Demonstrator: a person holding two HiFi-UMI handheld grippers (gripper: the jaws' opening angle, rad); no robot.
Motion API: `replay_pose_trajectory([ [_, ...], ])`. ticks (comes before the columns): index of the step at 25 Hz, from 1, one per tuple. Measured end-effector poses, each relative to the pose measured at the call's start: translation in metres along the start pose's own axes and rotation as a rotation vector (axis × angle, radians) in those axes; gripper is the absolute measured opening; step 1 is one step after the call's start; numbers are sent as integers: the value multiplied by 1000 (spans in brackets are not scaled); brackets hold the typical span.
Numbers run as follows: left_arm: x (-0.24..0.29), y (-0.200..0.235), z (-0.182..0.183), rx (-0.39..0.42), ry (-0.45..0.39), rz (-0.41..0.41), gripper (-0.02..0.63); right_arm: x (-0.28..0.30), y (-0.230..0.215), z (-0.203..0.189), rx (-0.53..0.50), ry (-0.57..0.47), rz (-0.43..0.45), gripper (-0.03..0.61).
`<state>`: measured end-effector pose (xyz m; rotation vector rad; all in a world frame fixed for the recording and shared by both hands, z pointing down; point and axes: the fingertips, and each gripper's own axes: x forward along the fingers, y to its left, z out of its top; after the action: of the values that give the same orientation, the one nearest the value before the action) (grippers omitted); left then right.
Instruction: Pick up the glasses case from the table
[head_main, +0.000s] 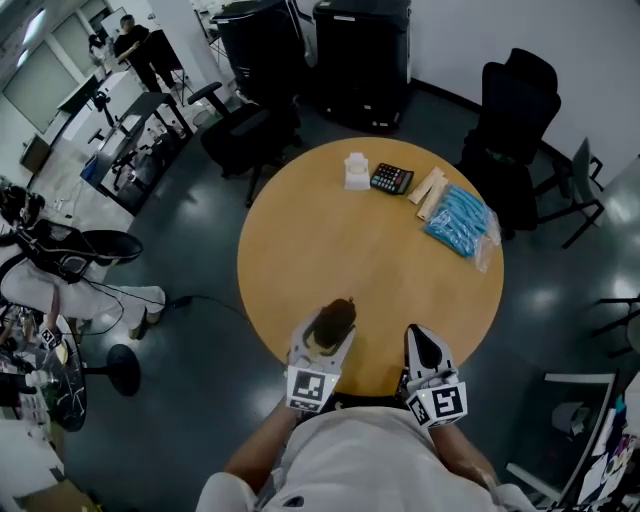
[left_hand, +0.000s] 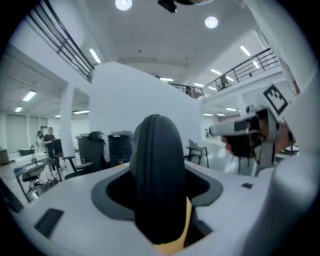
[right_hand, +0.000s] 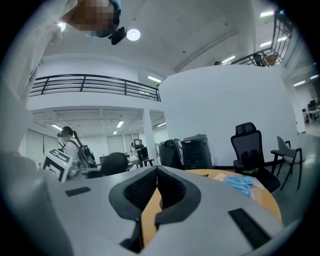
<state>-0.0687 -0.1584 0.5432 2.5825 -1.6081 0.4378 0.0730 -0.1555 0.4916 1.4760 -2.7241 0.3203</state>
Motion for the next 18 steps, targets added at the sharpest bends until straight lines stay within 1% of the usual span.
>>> replay_pose_trajectory([
  [1, -19, 6, 15, -43, -44, 61, 284, 1, 6, 5, -9, -14, 0, 15],
  [3, -48, 11, 35, -126, -98, 154, 284, 1, 16, 11, -15, -36, -3, 15],
  [5, -65, 7, 42, -156, -129, 202, 284, -2, 25, 14, -20, -48, -6, 15],
  [8, -70, -5, 45, -182, -129, 223, 284, -8, 31, 16, -36, -61, -7, 16],
  [10, -65, -10, 44, -174, -115, 218, 284, -11, 28, 17, -43, -64, -11, 15],
  [12, -61, -9, 43, -161, -123, 214, 284, -12, 25, 17, -48, -63, -18, 15],
  [14, -60, -7, 46, -184, -133, 226, 284, -13, 21, 15, -49, -57, -27, 15],
  [18, -60, -5, 41, -184, -132, 230, 284, -11, 21, 10, -39, -42, -24, 15],
])
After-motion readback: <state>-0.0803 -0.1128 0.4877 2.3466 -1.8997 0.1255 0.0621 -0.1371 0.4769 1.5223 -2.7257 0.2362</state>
